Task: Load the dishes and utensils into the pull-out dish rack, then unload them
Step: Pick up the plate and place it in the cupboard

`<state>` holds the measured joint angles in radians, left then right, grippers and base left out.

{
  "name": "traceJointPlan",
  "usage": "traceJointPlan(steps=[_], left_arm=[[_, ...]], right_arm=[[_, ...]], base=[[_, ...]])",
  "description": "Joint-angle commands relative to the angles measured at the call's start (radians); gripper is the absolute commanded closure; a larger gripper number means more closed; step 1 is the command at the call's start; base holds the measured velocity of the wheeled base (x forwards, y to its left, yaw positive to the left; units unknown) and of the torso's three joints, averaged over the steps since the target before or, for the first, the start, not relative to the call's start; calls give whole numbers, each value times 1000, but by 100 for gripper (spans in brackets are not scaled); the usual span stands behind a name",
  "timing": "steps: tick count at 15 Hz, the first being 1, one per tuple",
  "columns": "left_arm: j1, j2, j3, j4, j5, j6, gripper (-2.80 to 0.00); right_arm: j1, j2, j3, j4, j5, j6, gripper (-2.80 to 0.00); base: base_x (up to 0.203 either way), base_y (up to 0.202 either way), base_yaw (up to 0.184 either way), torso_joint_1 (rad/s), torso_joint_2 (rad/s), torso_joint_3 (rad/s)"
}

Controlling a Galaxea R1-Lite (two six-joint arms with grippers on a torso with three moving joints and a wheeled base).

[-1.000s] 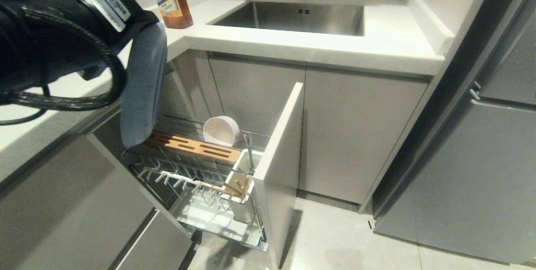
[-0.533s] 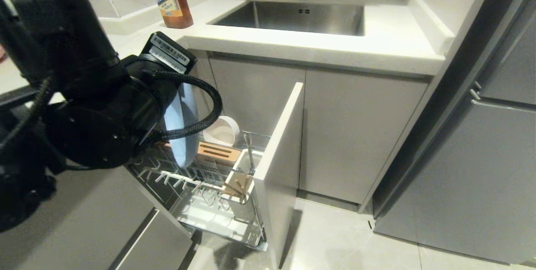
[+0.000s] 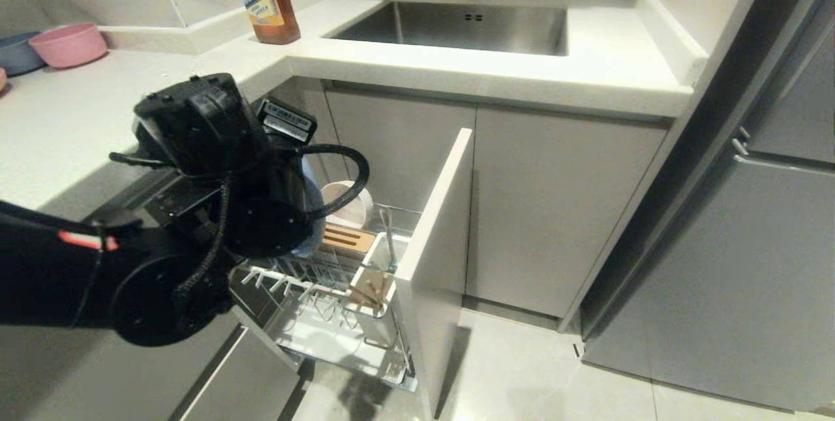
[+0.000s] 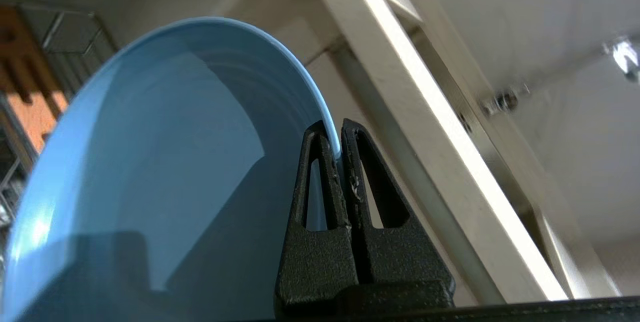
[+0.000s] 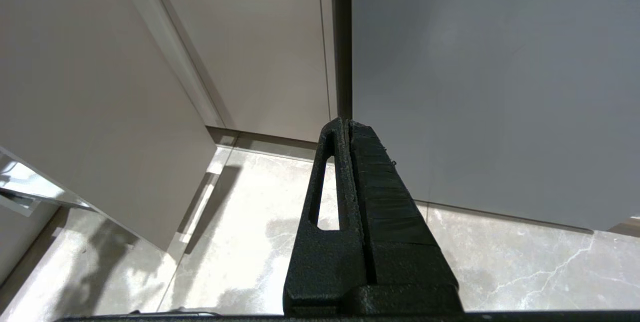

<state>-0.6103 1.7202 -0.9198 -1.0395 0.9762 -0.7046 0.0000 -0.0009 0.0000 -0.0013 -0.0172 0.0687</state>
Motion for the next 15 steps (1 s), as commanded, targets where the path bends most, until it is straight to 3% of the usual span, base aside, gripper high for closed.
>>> traceJointPlan(steps=[1, 4, 15], left_arm=[[10, 67, -2, -14, 14, -33, 0], [17, 112, -5, -10, 14, -165, 0], [66, 206, -37, -17, 1, -246, 0]], right_arm=[[0, 1, 0, 0, -1, 0, 0], [0, 1, 0, 0, -1, 0, 0], [0, 1, 0, 0, -1, 0, 0]], base=[[0, 0, 0, 0, 0, 0], [0, 0, 0, 0, 0, 0], [0, 0, 0, 0, 0, 0]])
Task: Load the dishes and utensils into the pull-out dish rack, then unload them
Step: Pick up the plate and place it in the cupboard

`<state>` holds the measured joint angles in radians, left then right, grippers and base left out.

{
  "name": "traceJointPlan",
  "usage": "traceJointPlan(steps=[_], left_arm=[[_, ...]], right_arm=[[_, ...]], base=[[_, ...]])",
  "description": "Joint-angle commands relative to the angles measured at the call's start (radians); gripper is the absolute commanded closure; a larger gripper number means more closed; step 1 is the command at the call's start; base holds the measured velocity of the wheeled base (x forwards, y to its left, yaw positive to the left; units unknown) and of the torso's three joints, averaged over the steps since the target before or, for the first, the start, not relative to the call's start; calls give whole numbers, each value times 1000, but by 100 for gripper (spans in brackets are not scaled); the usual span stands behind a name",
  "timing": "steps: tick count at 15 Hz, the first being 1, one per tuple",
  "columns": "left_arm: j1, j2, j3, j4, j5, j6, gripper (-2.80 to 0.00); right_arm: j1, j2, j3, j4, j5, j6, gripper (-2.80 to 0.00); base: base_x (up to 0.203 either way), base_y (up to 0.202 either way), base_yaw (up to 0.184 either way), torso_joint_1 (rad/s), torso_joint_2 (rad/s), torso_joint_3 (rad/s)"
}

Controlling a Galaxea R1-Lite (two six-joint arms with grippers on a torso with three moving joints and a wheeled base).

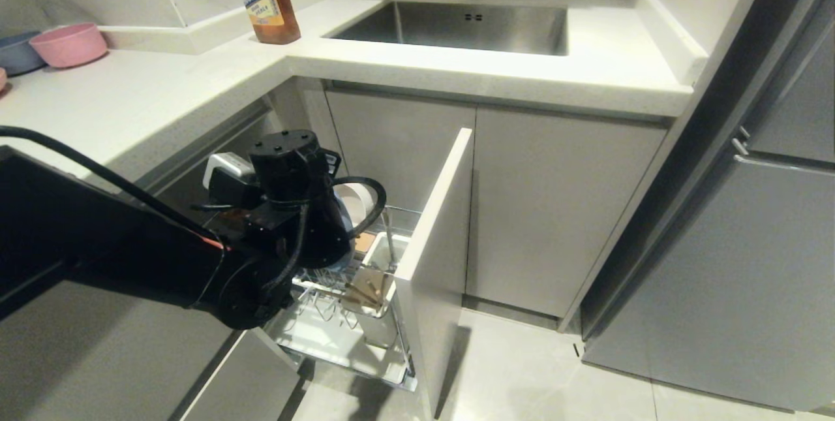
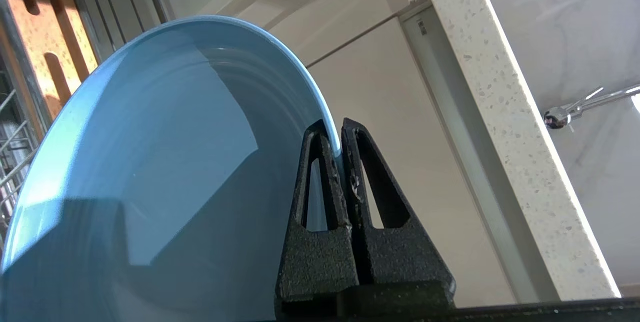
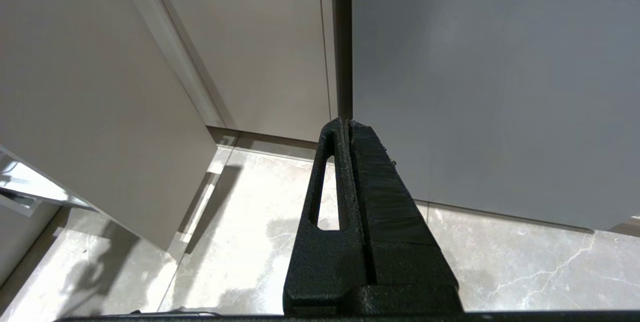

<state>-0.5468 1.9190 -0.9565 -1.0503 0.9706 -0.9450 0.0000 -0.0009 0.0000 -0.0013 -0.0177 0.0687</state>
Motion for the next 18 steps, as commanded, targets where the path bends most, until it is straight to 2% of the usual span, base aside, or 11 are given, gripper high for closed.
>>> traceJointPlan(steps=[1, 12, 18], left_arm=[[6, 11, -5, -7, 5, -6, 0], [42, 48, 4, -13, 2, -35, 0], [51, 55, 4, 73, 48, -32, 0]], right_arm=[[0, 1, 0, 0, -1, 0, 0], [0, 1, 0, 0, 0, 0, 0], [0, 1, 0, 0, -1, 0, 0]], base=[[0, 0, 0, 0, 0, 0], [0, 0, 0, 0, 0, 0], [0, 0, 0, 0, 0, 0]])
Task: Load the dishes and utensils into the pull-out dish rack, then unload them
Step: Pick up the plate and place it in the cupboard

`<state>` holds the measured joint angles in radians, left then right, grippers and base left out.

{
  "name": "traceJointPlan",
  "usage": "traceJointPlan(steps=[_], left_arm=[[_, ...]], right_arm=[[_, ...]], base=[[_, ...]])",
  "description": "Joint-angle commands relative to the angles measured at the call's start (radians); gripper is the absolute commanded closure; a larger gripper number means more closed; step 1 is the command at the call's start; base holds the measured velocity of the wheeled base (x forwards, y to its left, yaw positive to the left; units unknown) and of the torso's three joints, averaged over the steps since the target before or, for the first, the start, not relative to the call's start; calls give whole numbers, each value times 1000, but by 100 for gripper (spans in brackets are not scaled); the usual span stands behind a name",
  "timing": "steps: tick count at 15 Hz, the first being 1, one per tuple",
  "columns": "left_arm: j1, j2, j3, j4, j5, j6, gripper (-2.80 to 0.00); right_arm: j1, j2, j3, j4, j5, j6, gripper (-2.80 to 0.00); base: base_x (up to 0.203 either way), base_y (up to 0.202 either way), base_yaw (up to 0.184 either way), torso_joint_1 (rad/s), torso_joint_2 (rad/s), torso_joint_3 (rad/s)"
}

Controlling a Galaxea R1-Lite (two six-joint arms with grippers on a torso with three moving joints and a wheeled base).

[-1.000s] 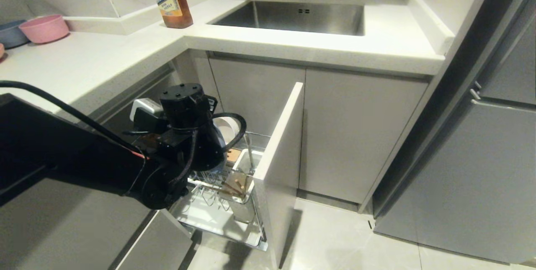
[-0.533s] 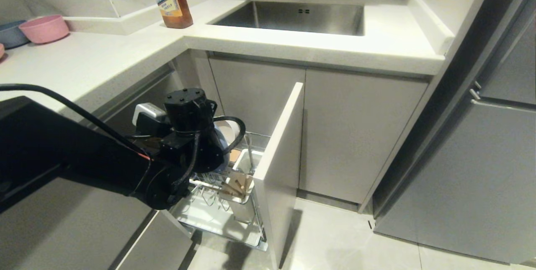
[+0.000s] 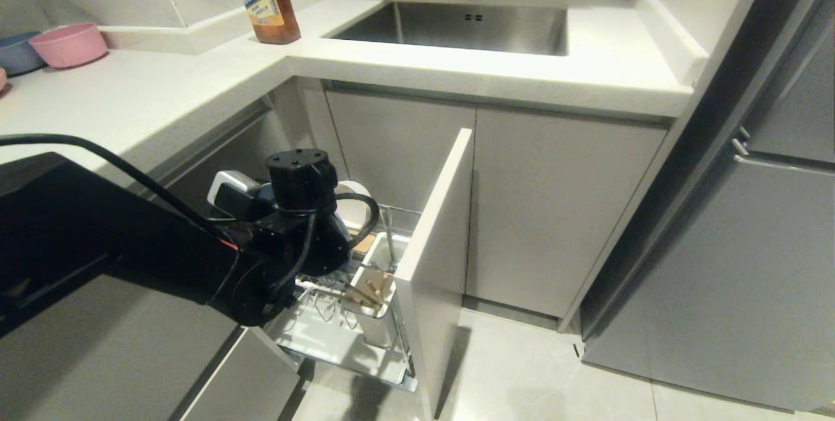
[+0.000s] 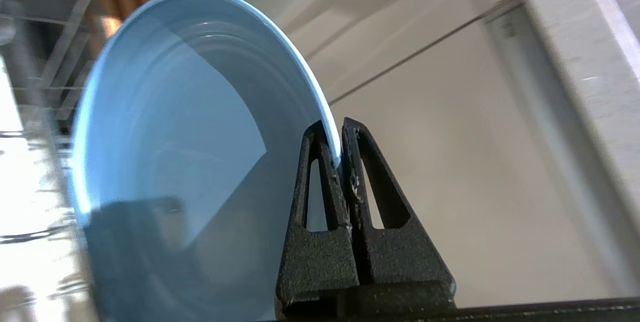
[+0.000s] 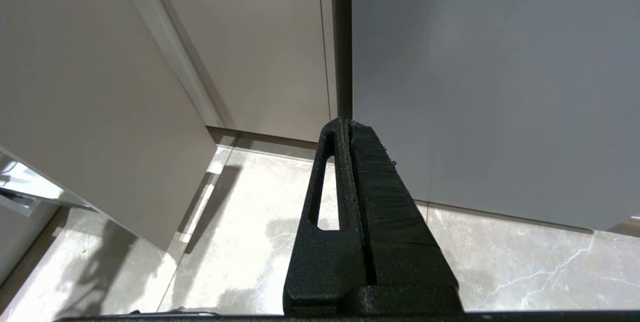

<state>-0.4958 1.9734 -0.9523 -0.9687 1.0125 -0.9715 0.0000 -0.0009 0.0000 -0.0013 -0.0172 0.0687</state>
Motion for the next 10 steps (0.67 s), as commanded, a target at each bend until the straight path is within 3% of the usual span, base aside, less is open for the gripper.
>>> traceJointPlan(steps=[1, 10], left_arm=[[2, 1, 0, 5, 10, -6, 0], [11, 23, 0, 51, 18, -10, 0]], right_arm=[[0, 1, 0, 0, -1, 0, 0], [0, 1, 0, 0, 0, 0, 0]], base=[[0, 0, 0, 0, 0, 0], [0, 0, 0, 0, 0, 0]])
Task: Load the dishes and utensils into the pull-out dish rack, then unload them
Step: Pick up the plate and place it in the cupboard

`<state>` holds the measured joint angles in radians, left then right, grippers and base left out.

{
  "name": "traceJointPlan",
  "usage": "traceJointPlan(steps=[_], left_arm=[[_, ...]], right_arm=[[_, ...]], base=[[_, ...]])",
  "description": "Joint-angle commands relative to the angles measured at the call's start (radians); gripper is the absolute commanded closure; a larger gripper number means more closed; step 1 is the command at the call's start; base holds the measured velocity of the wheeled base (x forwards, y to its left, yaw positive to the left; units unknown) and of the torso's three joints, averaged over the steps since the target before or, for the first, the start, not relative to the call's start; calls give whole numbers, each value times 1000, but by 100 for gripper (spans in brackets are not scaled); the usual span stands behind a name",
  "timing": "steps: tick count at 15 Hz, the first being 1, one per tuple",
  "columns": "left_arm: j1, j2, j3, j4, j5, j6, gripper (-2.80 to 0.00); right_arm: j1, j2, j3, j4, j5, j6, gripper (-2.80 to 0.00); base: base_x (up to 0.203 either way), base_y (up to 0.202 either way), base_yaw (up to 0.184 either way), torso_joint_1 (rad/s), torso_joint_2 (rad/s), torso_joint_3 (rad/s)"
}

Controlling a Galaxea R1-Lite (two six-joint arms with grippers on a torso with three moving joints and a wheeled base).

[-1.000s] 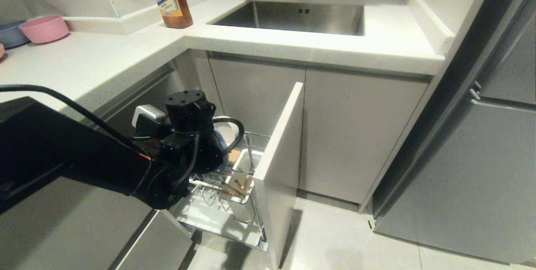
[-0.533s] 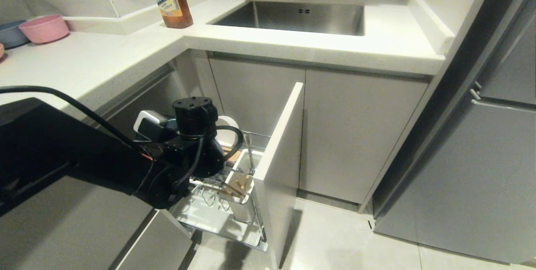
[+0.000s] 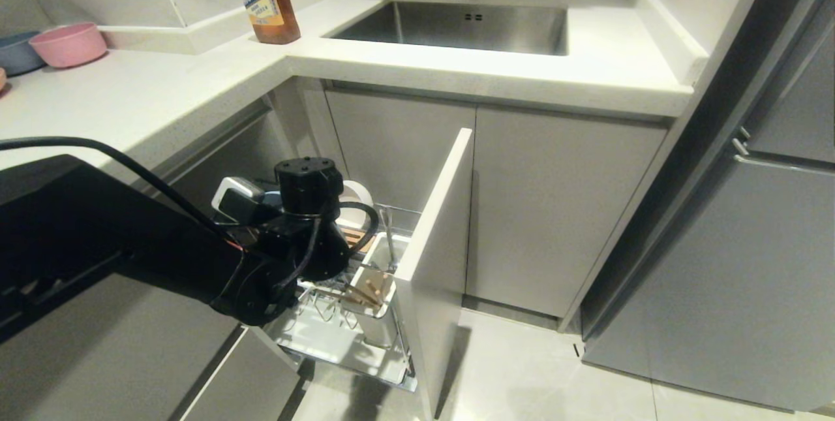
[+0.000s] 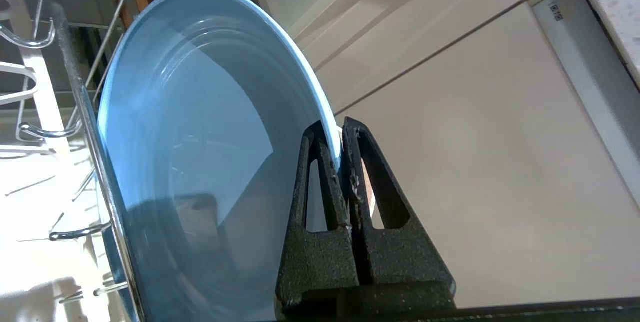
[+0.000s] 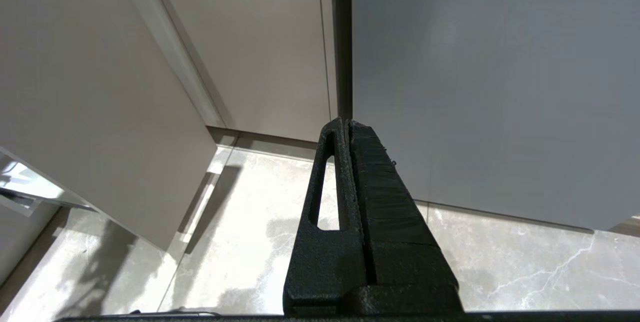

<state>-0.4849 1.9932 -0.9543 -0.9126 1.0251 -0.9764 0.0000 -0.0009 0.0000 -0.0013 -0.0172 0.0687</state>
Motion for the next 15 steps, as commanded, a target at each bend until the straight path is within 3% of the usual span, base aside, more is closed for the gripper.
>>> traceJointPlan(steps=[1, 8, 12, 15], left_arm=[[3, 4, 3, -5, 8, -5, 0], [25, 3, 52, 29, 20, -9, 0], [28, 1, 45, 188, 13, -121, 0], [28, 2, 45, 189, 10, -123, 0]], right_arm=[[0, 1, 0, 0, 0, 0, 0], [0, 1, 0, 0, -1, 0, 0], [0, 1, 0, 0, -1, 0, 0], [0, 1, 0, 0, -1, 0, 0]], base=[[0, 0, 0, 0, 0, 0], [0, 0, 0, 0, 0, 0], [0, 0, 0, 0, 0, 0], [0, 0, 0, 0, 0, 0]])
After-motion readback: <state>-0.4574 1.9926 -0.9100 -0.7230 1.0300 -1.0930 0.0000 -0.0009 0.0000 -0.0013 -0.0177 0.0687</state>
